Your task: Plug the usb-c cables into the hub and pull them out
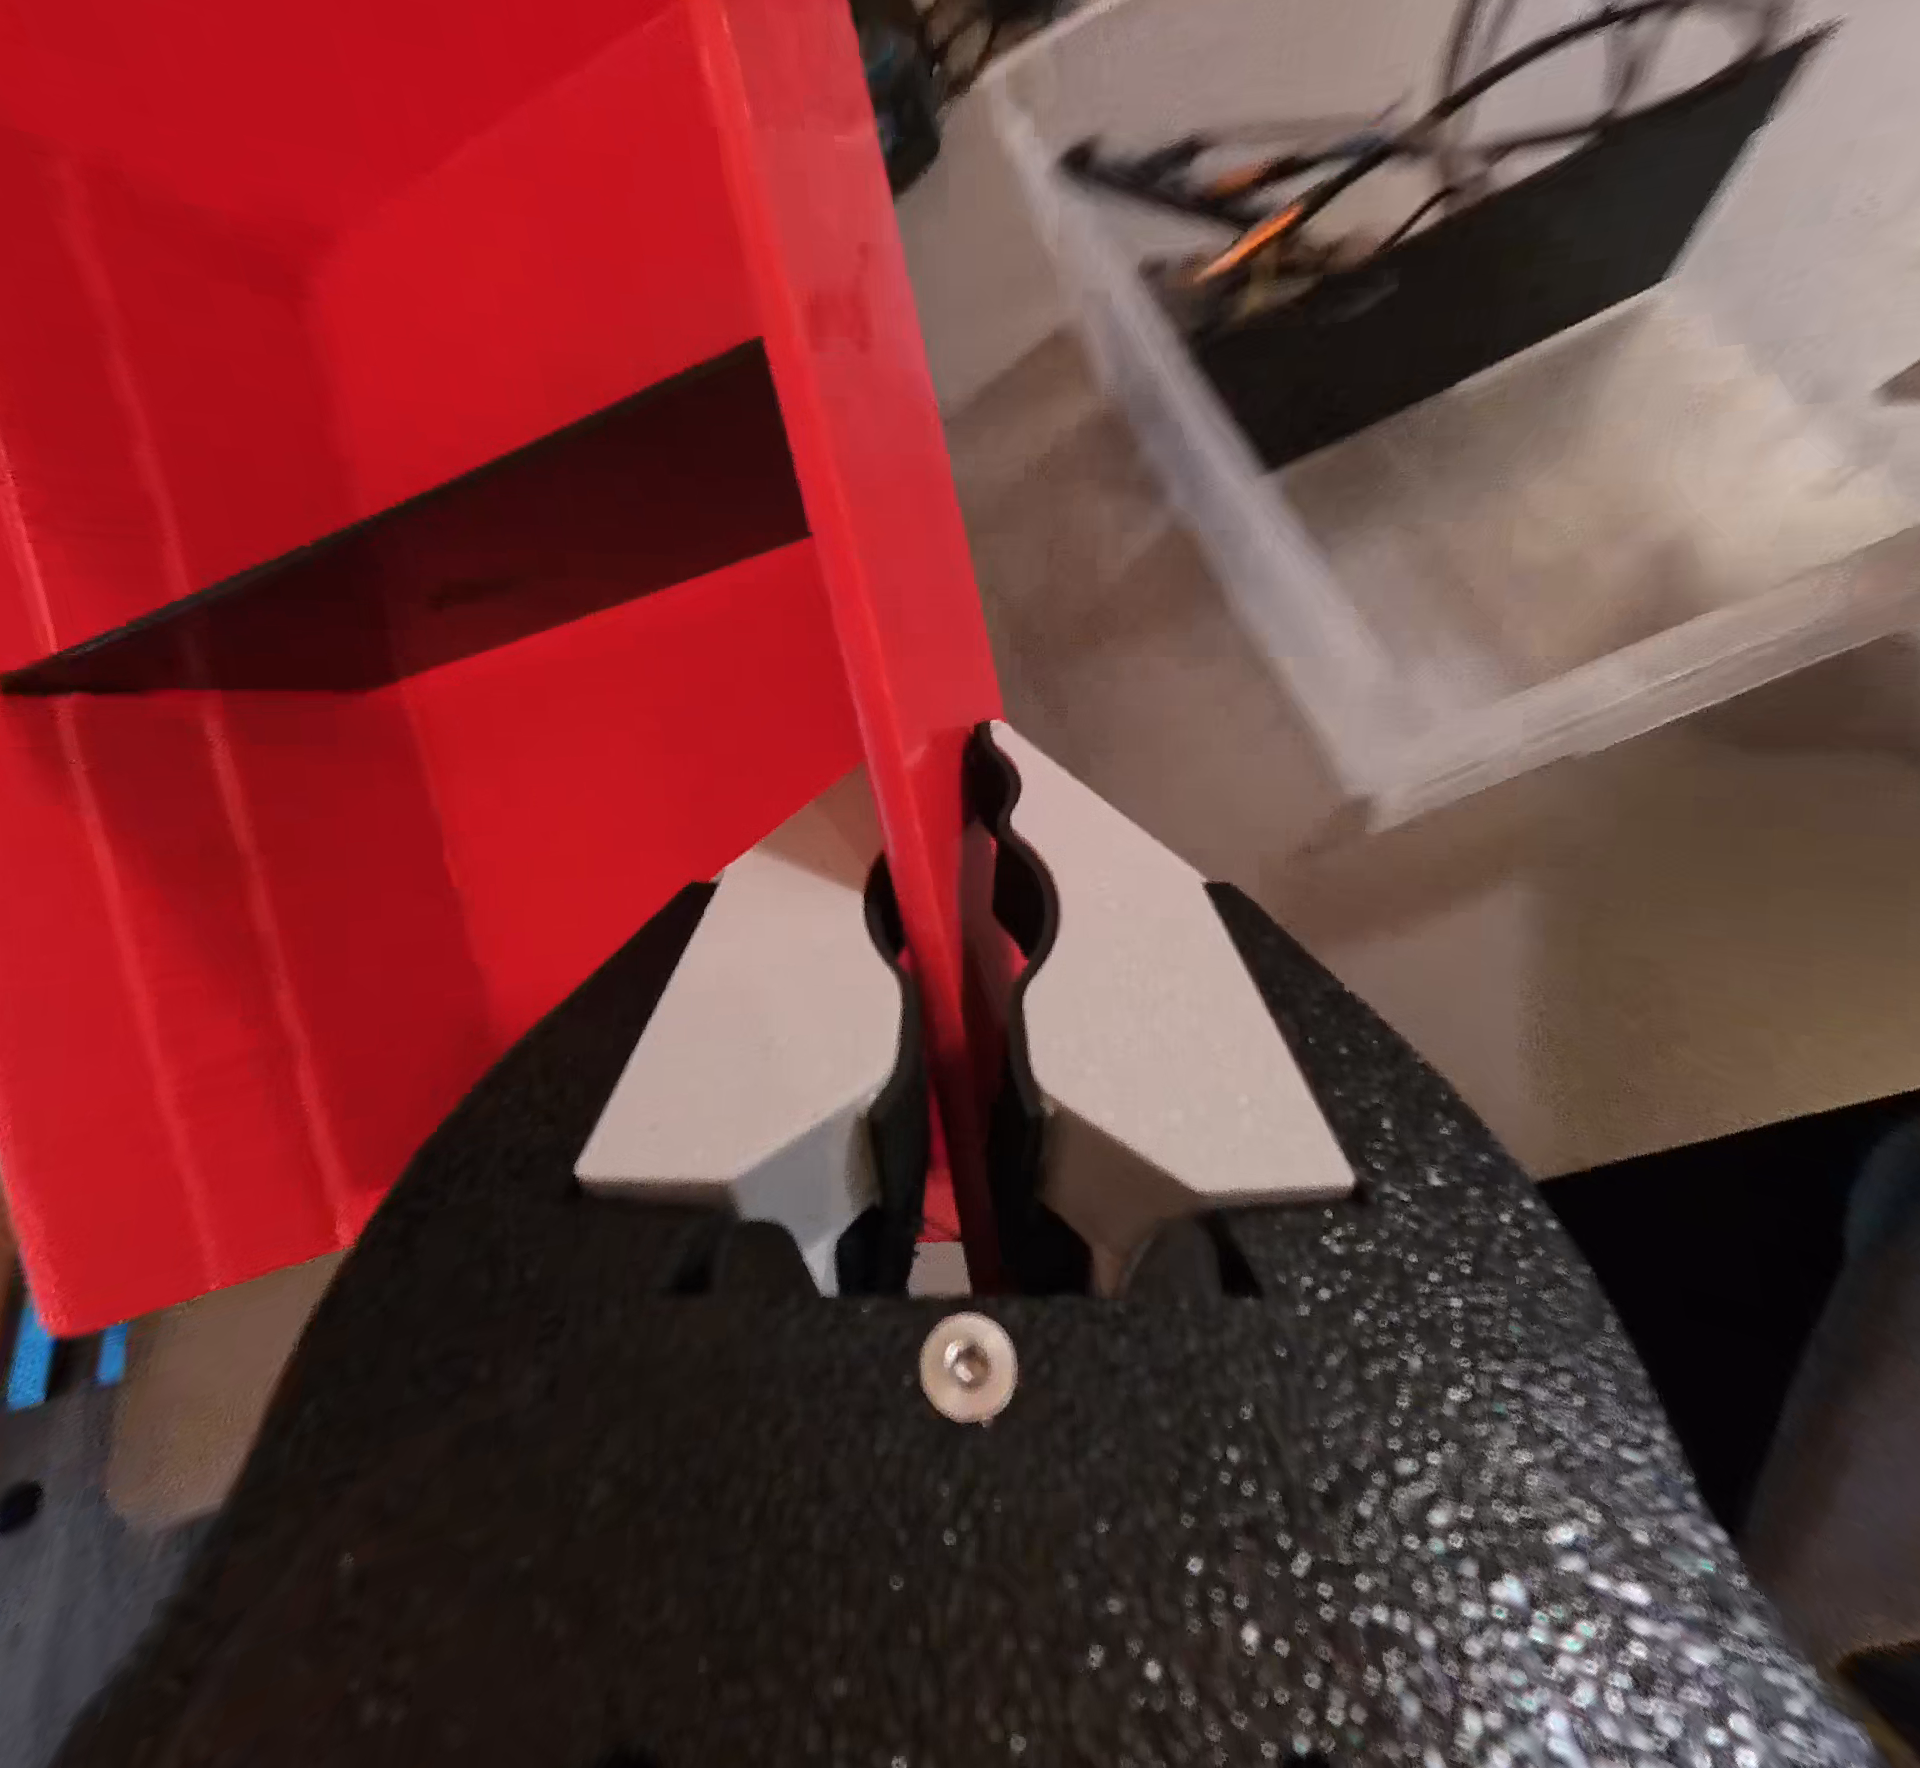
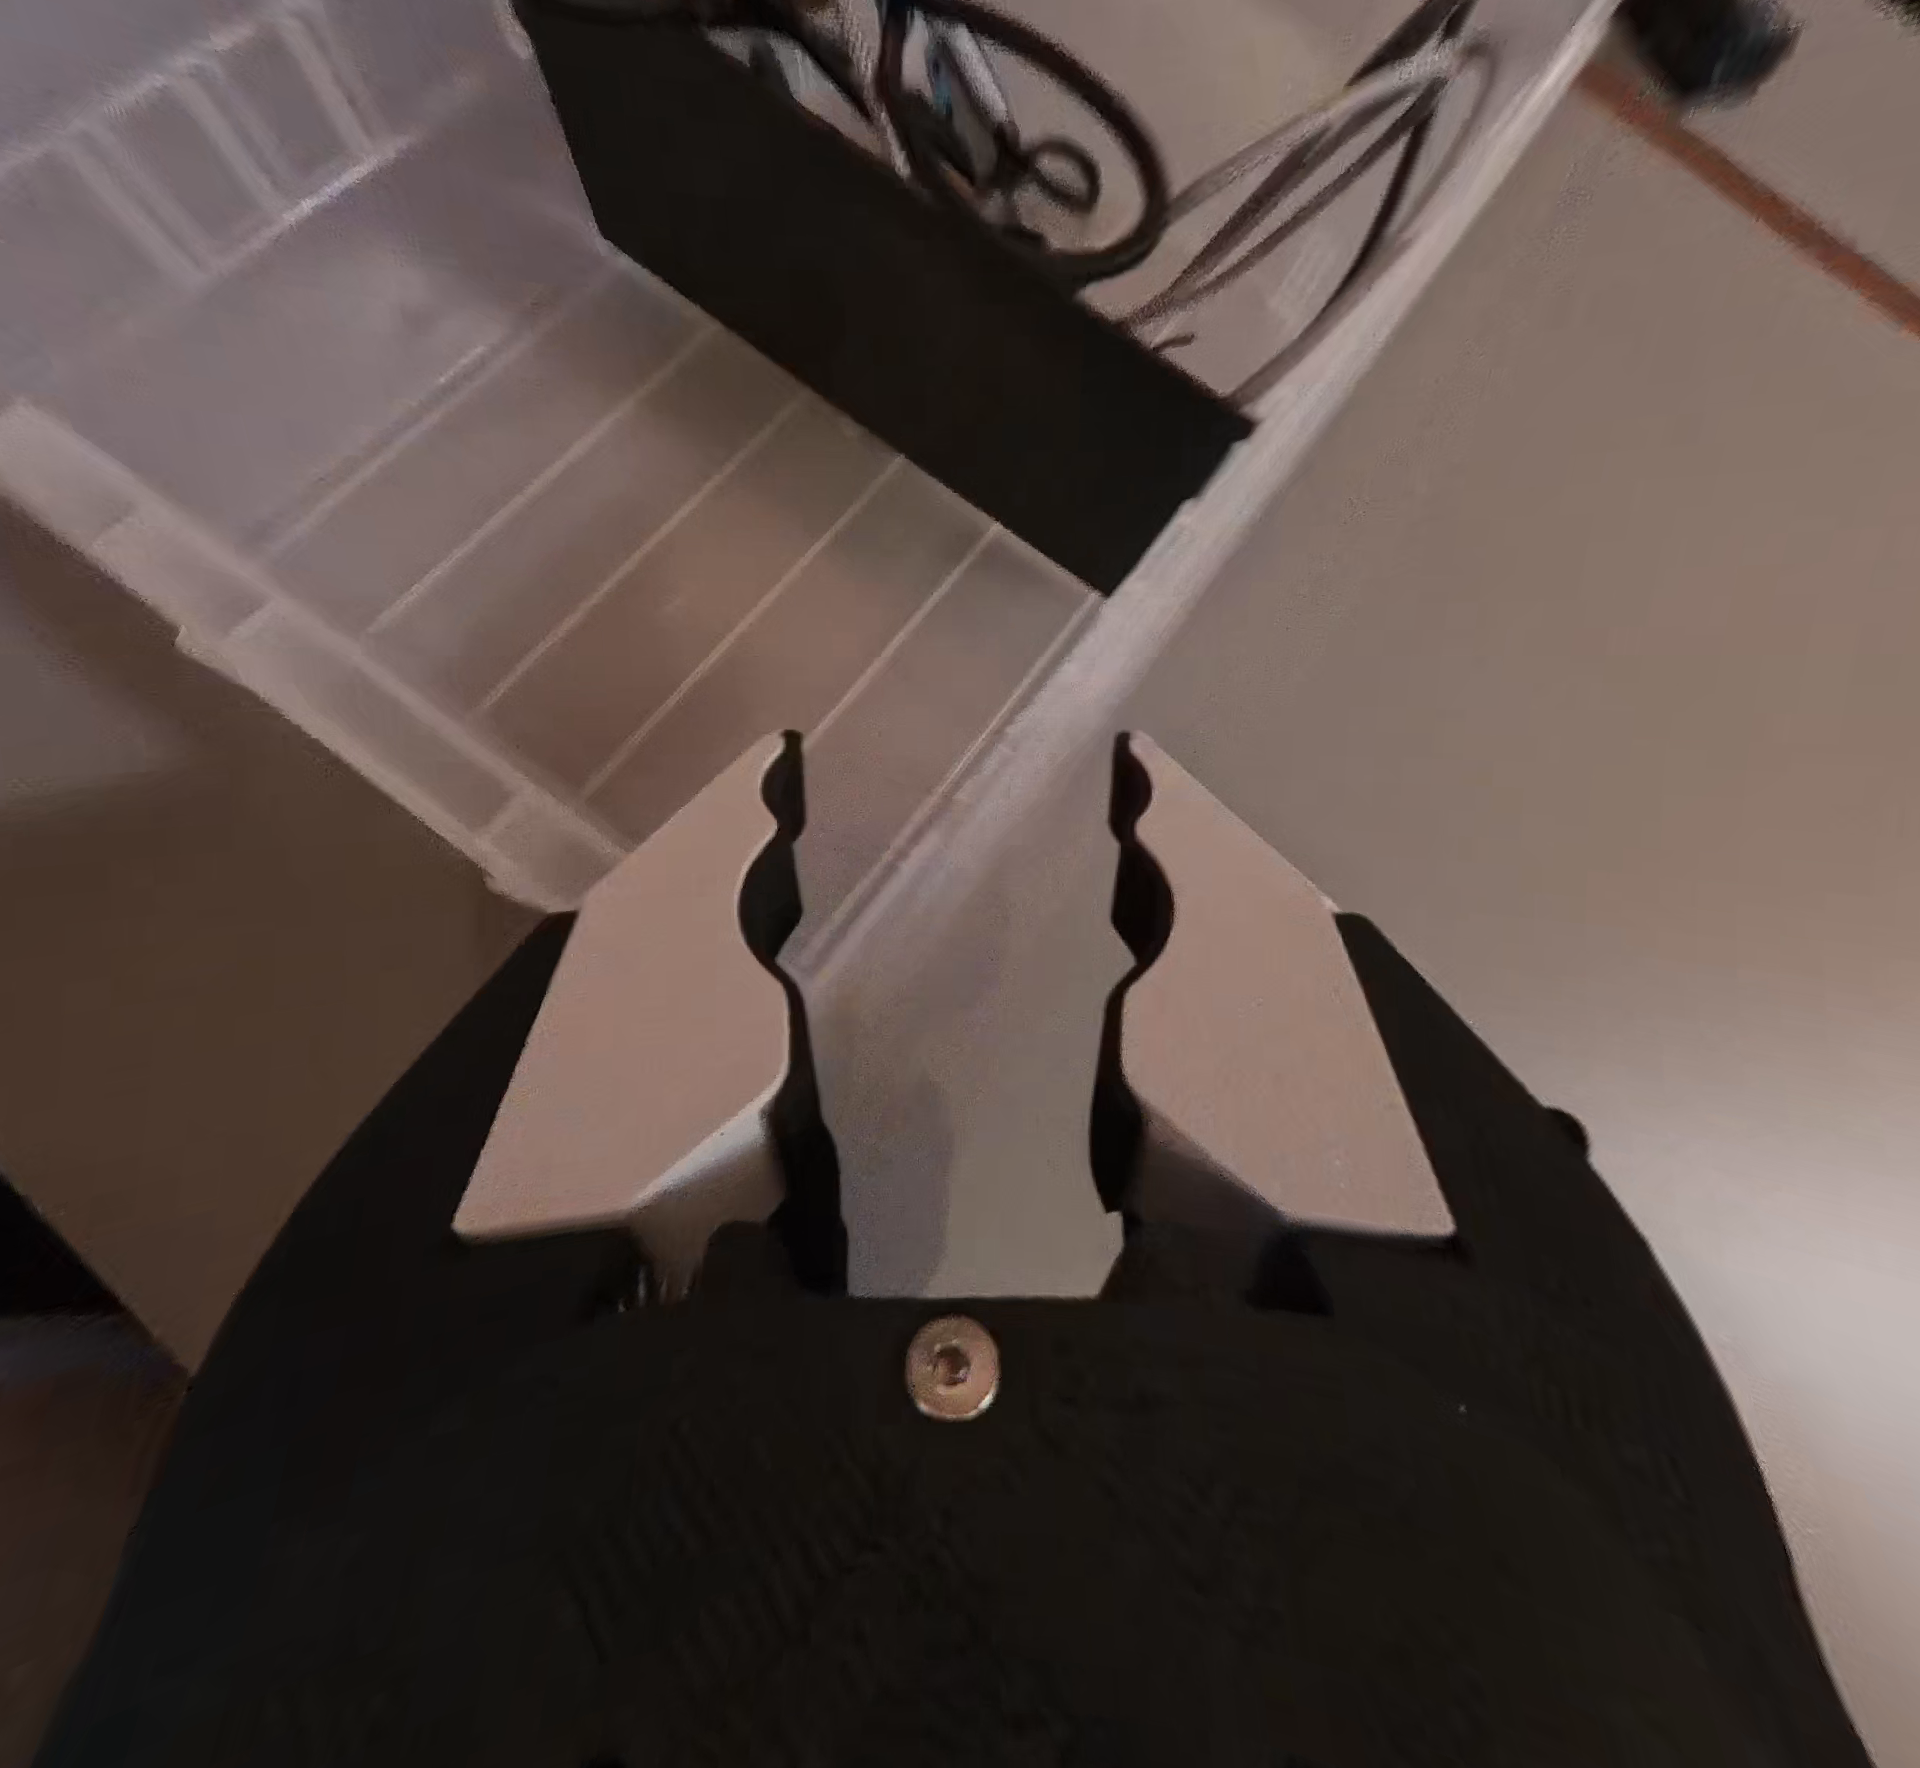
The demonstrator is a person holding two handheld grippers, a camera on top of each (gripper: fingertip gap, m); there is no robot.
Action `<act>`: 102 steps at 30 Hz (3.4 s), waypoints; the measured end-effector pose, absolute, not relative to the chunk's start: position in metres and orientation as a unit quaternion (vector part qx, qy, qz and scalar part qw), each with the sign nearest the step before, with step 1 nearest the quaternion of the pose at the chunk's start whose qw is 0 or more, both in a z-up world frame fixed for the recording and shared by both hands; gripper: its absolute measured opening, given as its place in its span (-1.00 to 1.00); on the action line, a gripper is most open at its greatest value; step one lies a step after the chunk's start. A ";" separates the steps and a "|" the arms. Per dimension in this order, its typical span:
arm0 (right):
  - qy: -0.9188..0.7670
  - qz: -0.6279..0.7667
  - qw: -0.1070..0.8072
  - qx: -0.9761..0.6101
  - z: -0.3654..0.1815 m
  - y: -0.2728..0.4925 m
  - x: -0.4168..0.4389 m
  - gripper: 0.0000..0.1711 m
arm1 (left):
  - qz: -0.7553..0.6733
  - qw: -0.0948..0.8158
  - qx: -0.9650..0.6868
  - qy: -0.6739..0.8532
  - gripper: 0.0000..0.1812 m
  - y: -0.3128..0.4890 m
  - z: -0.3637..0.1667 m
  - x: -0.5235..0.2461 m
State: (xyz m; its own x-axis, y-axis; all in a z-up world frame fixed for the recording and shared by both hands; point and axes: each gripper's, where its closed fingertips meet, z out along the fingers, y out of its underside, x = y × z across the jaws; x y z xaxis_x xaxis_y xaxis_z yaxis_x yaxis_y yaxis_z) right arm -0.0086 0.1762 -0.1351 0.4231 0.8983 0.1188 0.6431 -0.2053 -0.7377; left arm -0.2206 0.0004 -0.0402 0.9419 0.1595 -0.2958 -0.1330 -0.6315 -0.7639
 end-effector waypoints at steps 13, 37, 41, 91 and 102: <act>-0.185 0.032 0.679 -0.710 0.000 0.259 0.245 -0.01 | 0.028 0.483 -0.799 0.357 -0.96 0.165 0.028 0.032; -0.131 0.096 0.657 -0.737 -0.039 0.267 0.275 0.15 | -0.015 0.442 -0.789 0.426 -0.35 0.225 -0.088 0.166; -0.144 0.112 0.679 -0.711 -0.031 0.251 0.232 0.39 | -0.017 0.535 -0.767 0.355 0.13 0.173 -0.031 0.094; -0.200 0.008 0.469 -0.860 -0.108 0.273 0.295 -0.93 | 0.135 0.506 -0.847 -0.094 -0.95 0.024 -0.116 -0.290; -0.188 -0.002 0.478 -0.858 -0.109 0.294 0.306 -0.90 | 0.167 0.491 -0.845 -0.133 -0.95 -0.027 -0.114 -0.366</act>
